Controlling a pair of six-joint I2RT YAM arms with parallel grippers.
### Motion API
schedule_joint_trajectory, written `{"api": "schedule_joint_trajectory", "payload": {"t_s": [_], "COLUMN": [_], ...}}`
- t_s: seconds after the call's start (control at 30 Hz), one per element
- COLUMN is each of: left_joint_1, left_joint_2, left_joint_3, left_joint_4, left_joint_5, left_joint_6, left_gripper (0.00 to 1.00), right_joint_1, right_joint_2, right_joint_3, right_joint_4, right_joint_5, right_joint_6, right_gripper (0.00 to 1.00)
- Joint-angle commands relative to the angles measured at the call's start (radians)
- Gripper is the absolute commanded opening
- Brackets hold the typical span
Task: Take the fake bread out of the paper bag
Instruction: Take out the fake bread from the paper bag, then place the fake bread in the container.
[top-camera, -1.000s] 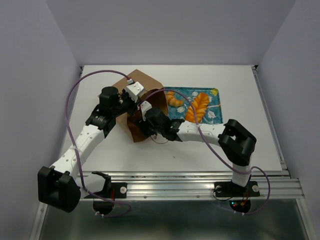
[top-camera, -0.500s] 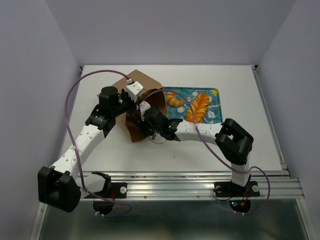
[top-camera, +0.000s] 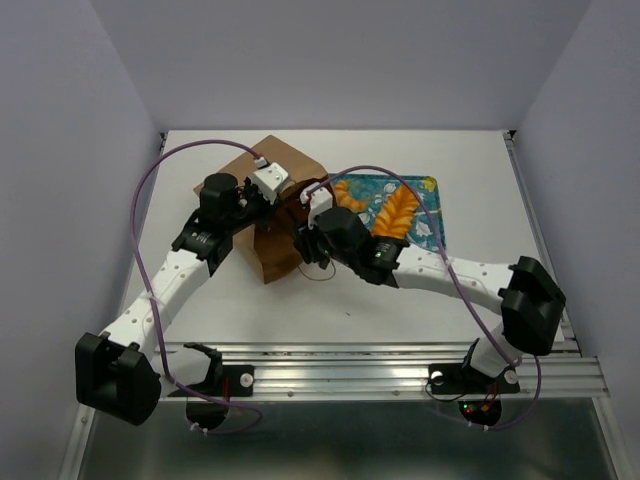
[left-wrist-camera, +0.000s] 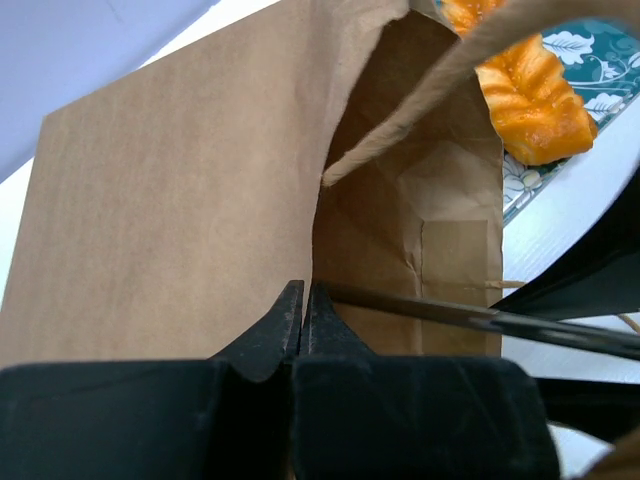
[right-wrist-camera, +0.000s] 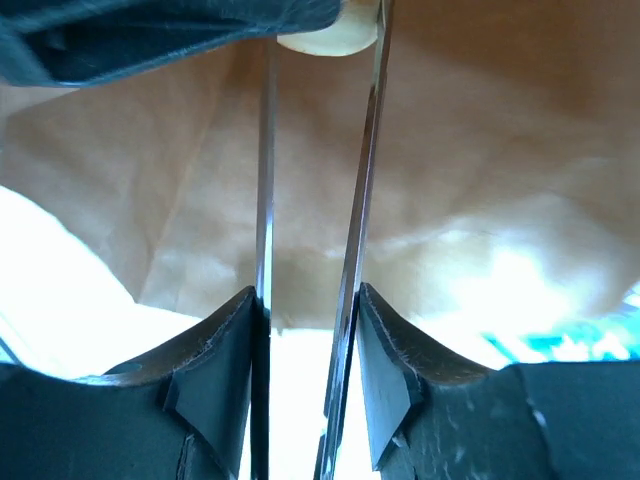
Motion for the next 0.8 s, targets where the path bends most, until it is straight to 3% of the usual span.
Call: {"api": "schedule_joint_trajectory", "payload": {"t_s": [0.0, 0.27, 0.53, 0.67, 0.77], "left_joint_1": [-0.004, -0.002, -0.002, -0.001, 0.007], "left_joint_2": [-0.007, 0.007, 0.027, 0.051, 0.080], "left_joint_3": [0.016, 0.031, 0.037, 0.046, 0.065], "left_joint_4": [0.052, 0.057, 0.067, 0.081, 0.086], "left_joint_5": [-0.009, -0.037, -0.095, -0.156, -0.218], "left_joint_6": [-0.002, -0.005, -0.024, -0.050, -0.080], "left_gripper": [0.00, 0.00, 0.00, 0.00, 0.00], "right_joint_1": [0.004, 0.004, 0.004, 0.004, 0.004], "right_joint_2": [-0.102, -0.249, -0.559, -0.671, -0.717], "right_joint_3": [-0.028, -0.099, -0.226, -0.234, -0.226], "right_joint_4": [0.005, -0.177, -0.332, -0.407, -0.486], "right_joint_5": [0.084, 0.043, -0.071, -0.025, 0.102], "right_joint_6": [0.034, 0.092, 0.163, 0.200, 0.253], "right_gripper": [0.19, 0.18, 0.18, 0.18, 0.18]}}
